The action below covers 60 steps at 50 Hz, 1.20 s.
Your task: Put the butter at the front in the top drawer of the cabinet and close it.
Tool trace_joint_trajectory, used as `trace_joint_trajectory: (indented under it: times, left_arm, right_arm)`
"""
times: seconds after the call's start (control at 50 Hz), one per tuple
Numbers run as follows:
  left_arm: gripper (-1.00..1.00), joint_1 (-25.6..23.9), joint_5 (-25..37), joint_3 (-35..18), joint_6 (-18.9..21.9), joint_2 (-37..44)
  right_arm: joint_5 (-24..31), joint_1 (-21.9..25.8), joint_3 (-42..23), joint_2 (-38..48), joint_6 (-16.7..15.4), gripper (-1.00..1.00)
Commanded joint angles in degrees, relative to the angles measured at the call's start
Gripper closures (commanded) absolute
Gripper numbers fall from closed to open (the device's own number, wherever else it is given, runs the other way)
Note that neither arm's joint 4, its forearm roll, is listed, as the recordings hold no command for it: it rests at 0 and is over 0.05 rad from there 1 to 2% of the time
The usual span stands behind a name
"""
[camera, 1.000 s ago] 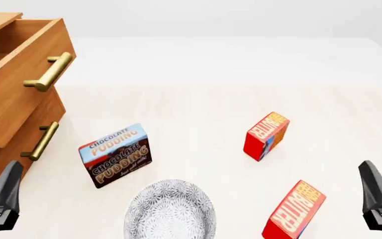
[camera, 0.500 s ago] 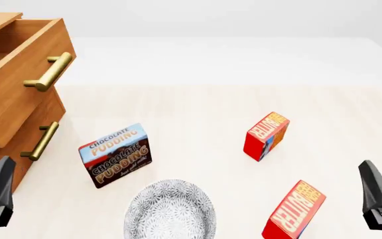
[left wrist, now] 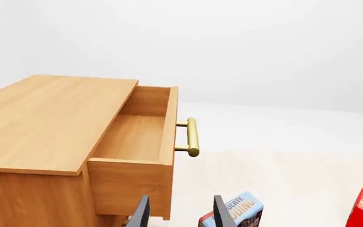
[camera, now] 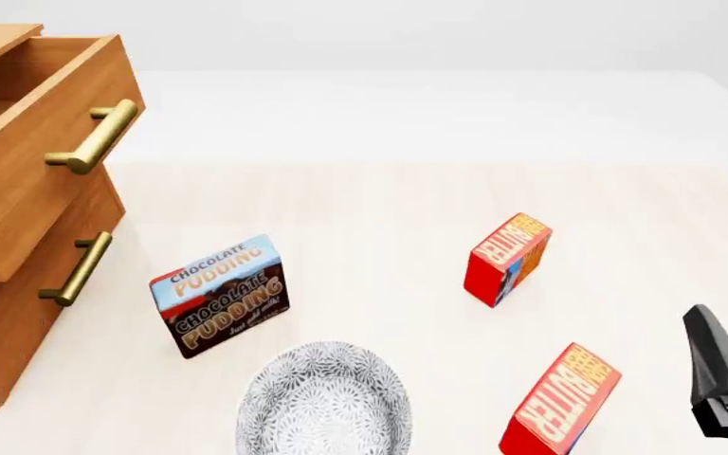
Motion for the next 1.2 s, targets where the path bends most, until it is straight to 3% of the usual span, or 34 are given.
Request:
trace_joint_trajectory:
  times: [0.02,0.12,0.42,0.62,0.68,0.74,0.96,1.06,1.2]
  left_arm:
    - [-1.00,-0.54,7.97,-11.47,-2.25,7.98]
    - [-1.00,1.03,13.30,-17.98,-2.37,13.15]
    - [-1.00,2.10,23.24,-29.41,-2.93,22.13]
    - [-1.00,1.26,29.43,-36.82,-4.05,28.79]
    - [-1.00,-0.76,31.01,-38.83,-6.09,30.66]
    - [-1.00,1.03,34.59,-41.66,-4.52,32.41]
    - [-1.00,-0.67,44.00,-51.39,-5.38,37.45]
    - [-1.00,0.84,48.38,-55.71,-3.65,39.40]
    - [-1.00,-0.76,51.61,-56.92,-4.94,42.51]
  right_arm:
    - [0.04,-0.01,0.04,-0.08,0.01,-1.00]
    - [0.04,0.00,0.04,-0.07,0.00,-1.00]
    - [0.04,0.00,0.04,-0.09,0.01,-1.00]
    - [0.04,0.00,0.04,-0.09,0.00,-1.00]
    - [0.04,0.00,0.04,-0.09,0.00,-1.00]
    - [0.04,-0.01,0.04,-0.09,0.02,-1.00]
    - [0.04,-0.01,0.04,-0.08,0.03,-1.00]
    - [0.04,0.00,0.04,-0.07,0.01,-1.00]
    - [0.04,-0.01,0.04,-0.08,0.01,-1.00]
